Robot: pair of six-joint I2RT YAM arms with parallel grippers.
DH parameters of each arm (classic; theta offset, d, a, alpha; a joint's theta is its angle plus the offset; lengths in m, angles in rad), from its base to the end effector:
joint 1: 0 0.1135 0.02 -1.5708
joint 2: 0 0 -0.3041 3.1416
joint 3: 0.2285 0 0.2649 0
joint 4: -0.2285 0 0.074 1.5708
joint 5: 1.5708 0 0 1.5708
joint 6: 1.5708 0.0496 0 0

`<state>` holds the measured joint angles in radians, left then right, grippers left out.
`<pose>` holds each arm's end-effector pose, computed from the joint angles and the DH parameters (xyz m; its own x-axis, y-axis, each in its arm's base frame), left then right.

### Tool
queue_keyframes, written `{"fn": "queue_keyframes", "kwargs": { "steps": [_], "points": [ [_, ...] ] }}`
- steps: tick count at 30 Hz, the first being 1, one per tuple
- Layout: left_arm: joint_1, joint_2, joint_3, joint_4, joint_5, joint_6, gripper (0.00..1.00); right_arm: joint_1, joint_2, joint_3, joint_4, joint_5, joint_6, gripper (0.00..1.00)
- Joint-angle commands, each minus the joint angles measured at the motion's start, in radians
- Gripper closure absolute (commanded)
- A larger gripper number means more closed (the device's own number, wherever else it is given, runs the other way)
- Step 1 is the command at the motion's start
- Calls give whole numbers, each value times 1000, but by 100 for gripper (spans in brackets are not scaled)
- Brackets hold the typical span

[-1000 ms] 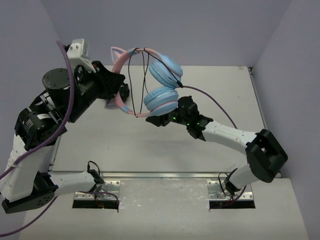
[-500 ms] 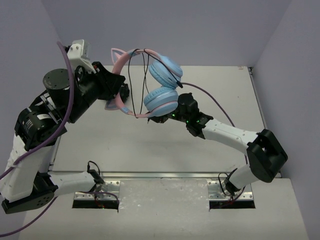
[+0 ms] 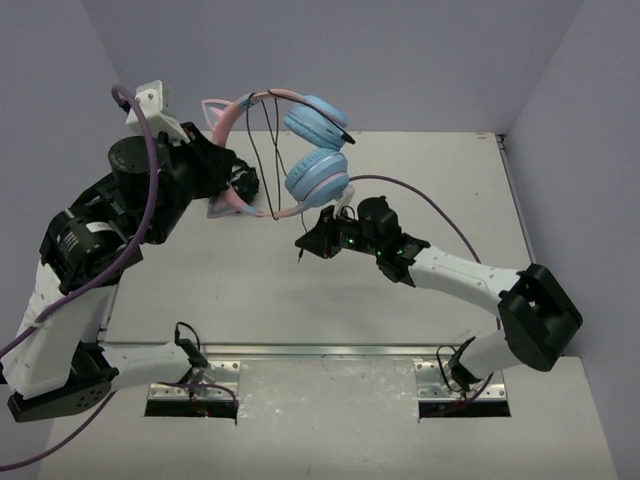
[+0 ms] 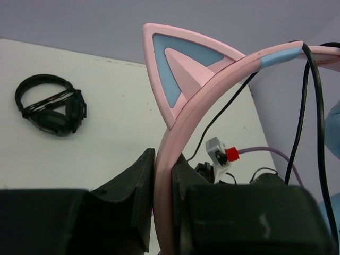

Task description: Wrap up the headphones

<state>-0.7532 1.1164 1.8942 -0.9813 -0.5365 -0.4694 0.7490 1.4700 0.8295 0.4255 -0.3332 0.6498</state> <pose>0.1213 -0.0790 0.5870 -0.2322 -0.3152 -0.9202 0.1319 0.9271 -0.3509 0.2454 0.2503 0.2842 -0.6553 0.1714 -0.7357 -0.6041 0.4657 0.6467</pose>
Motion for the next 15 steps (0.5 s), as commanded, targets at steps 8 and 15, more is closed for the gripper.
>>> {"fn": "queue_keyframes", "kwargs": {
  "steps": [8, 15],
  "points": [
    [47, 141, 8, 167, -280, -55, 100, 193, -218, -7, -292, 201, -121, 99],
    [202, 209, -73, 227, -221, -41, 100, 250, -370, -33, -413, 281, -113, 99]
  ]
}}
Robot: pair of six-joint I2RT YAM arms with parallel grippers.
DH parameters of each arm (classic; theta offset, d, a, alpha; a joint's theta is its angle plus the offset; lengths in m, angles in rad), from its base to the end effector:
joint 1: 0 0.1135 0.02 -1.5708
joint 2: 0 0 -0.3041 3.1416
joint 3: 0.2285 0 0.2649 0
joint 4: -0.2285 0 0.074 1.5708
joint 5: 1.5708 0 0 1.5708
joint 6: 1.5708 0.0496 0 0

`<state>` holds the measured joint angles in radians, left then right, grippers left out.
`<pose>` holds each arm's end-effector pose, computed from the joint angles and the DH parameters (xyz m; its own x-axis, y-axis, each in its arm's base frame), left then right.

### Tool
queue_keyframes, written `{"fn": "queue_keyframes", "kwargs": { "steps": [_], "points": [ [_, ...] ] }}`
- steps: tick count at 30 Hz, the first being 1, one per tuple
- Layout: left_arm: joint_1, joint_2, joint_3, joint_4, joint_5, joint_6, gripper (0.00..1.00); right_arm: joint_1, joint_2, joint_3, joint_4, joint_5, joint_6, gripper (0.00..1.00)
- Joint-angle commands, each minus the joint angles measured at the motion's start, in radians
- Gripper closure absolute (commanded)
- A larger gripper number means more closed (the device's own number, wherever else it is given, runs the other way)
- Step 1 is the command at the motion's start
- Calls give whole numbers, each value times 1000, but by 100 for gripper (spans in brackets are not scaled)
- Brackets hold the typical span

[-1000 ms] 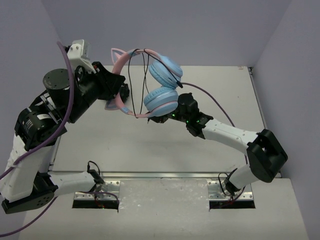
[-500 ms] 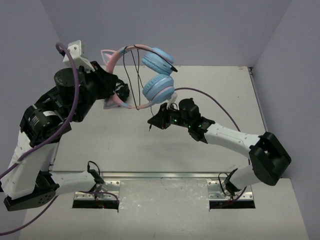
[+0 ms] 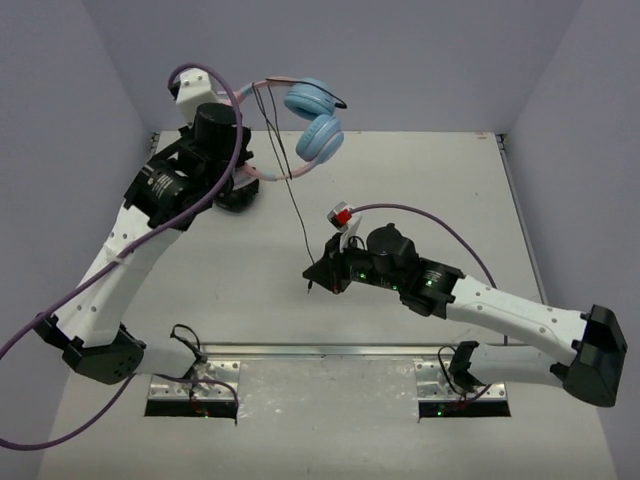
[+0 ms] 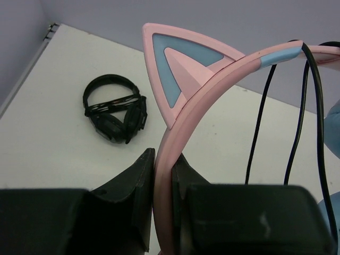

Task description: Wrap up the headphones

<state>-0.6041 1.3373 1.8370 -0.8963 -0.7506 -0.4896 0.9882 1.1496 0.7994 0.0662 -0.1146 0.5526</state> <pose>0.2242 -0.1136 0.5430 -0.2324 -0.2574 -0.9379 -0.2399 0.9497 -0.2012 0.1476 0.2344 0.3243 -0.5984 0.0397 -0.8002 -0.6766 0.5100 0.5312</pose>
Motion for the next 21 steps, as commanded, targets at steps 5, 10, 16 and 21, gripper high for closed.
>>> {"fn": "queue_keyframes", "kwargs": {
  "steps": [5, 10, 16, 21],
  "points": [
    [64, 29, -114, 171, -78, -12, 100, 15, -97, 58, -180, 33, -31, 99],
    [79, 71, -145, 145, -180, -36, 100, 15, -103, 161, -275, -22, -51, 99],
    [89, 158, -110, 102, -265, -34, 100, 17, -12, 351, -413, -91, -100, 99],
    [84, 96, -316, 274, -86, 97, 100, 17, 53, 504, -558, -83, -213, 99]
  ]
}}
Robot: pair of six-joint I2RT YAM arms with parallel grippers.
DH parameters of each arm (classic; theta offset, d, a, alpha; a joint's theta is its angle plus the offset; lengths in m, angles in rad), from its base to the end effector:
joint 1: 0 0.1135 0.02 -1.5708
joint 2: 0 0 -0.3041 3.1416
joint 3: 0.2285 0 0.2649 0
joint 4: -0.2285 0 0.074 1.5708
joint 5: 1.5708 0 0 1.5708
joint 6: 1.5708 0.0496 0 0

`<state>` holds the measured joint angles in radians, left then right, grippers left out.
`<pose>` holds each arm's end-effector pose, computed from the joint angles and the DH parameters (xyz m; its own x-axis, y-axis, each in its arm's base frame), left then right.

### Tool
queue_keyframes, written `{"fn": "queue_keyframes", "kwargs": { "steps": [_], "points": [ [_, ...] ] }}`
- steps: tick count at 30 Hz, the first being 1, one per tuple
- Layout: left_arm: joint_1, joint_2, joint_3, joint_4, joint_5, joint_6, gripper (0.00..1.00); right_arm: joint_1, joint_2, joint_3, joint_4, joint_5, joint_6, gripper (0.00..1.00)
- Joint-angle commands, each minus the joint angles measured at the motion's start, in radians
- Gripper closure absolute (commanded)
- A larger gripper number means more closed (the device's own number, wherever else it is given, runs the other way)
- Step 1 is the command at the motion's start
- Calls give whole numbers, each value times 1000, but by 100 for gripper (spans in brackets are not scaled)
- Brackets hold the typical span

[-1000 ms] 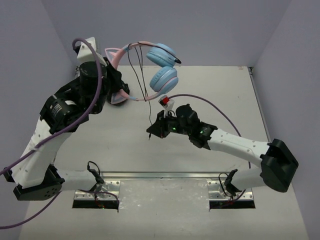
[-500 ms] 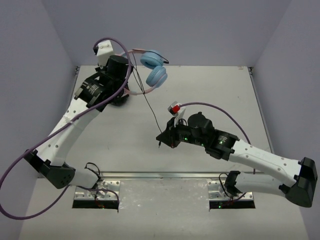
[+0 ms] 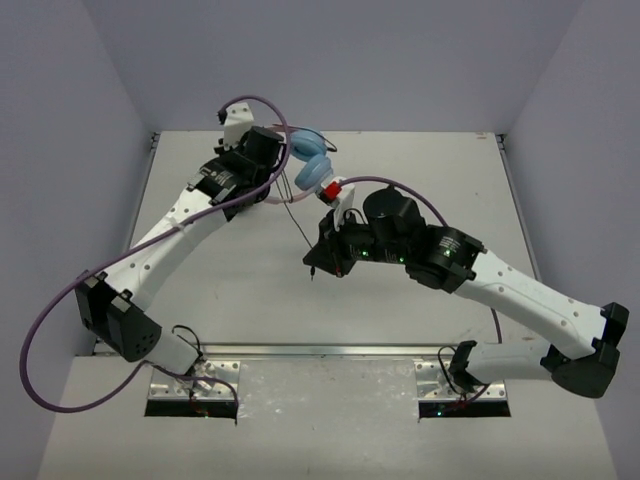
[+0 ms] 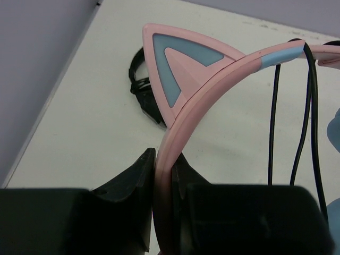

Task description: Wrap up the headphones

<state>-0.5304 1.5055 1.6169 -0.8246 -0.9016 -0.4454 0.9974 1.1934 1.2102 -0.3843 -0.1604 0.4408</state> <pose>0.3036 -0.1329 0.4367 -0.4241 -0.0611 -0.9036 -0.4217 0.8963 0.1373 0.1451 0.2392 0.4164 -0.5646 -0.0979 -0.8195 -0.7400 0.4999 0.4501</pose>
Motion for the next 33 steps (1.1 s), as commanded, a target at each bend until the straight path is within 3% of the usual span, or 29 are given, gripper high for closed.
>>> {"fn": "queue_keyframes", "kwargs": {
  "steps": [1, 6, 14, 22, 30, 33],
  "points": [
    [6, -96, -144, 305, 111, 110, 100, 6, 17, 147, -128, -24, -128, 99],
    [-26, -269, -463, 572, 459, 276, 100, -19, 66, 274, -234, 53, -295, 99],
    [-180, -468, -729, 609, 877, 373, 100, -148, 113, 325, -321, 45, -433, 99],
    [-243, -591, -787, 475, 983, 376, 100, -152, 115, 238, -311, 203, -576, 99],
    [-244, -656, -739, 337, 1037, 415, 100, -166, 91, 164, -263, 223, -634, 99],
    [-244, -671, -735, 317, 989, 415, 100, -174, 86, 152, -249, 223, -645, 99]
  ]
}}
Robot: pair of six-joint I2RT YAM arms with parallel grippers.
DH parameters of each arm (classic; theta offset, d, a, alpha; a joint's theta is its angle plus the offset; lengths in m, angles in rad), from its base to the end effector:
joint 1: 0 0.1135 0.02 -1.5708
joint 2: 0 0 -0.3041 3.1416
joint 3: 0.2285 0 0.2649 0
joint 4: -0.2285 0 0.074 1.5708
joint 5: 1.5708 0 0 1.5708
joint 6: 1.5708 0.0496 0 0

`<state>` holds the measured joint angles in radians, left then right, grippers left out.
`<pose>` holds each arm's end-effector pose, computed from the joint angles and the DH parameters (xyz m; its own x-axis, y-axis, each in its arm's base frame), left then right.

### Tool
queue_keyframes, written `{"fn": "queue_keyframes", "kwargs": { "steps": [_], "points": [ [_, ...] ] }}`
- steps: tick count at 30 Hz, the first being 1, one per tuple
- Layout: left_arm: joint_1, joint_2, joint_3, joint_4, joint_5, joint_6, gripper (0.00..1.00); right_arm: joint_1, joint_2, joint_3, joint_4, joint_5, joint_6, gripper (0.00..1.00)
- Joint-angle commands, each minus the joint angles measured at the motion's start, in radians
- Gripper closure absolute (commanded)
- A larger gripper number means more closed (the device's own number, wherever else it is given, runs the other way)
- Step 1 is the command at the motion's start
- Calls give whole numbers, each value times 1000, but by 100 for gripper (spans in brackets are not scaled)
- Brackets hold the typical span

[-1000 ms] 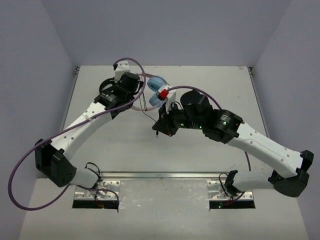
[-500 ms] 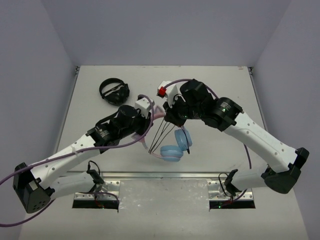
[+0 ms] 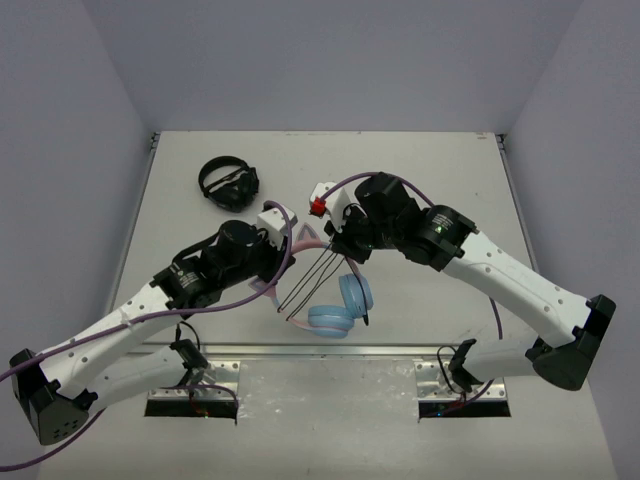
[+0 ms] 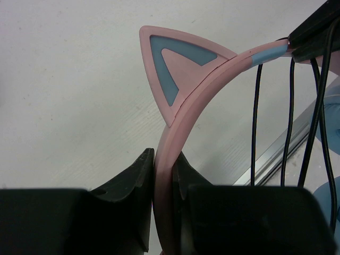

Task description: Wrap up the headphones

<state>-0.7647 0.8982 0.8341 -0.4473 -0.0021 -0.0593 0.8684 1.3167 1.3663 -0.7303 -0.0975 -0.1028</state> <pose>0.1441 -0.1382 0.3342 -0.3935 0.2954 -0.8706 0.6689 0.7417 -0.0507 0.1864 0.2276 0.4029 -0.3215 -0.5379 -0.7793 -0.8460 0.5329 -0.0188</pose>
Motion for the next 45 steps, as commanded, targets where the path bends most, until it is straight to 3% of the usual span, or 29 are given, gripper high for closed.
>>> {"fn": "queue_keyframes", "kwargs": {
  "steps": [1, 13, 19, 31, 38, 45],
  "points": [
    [-10, -64, 49, -67, 67, 29, 100, -48, -37, -6, 98, 159, -104, 99],
    [-10, -39, 71, -113, -219, -27, 100, -75, -60, -50, 105, 179, -124, 99],
    [-10, 33, 115, -180, -341, -77, 100, -85, -97, -47, 120, 102, -104, 99],
    [-10, 114, 125, -199, -438, -138, 100, -88, -108, -19, 112, 156, -136, 99],
    [-7, 165, 161, -246, -643, -259, 100, -106, -151, -47, 91, 205, -163, 99],
    [42, 235, 212, -286, -702, -376, 100, -108, -215, -67, 49, 226, -170, 99]
  ]
}}
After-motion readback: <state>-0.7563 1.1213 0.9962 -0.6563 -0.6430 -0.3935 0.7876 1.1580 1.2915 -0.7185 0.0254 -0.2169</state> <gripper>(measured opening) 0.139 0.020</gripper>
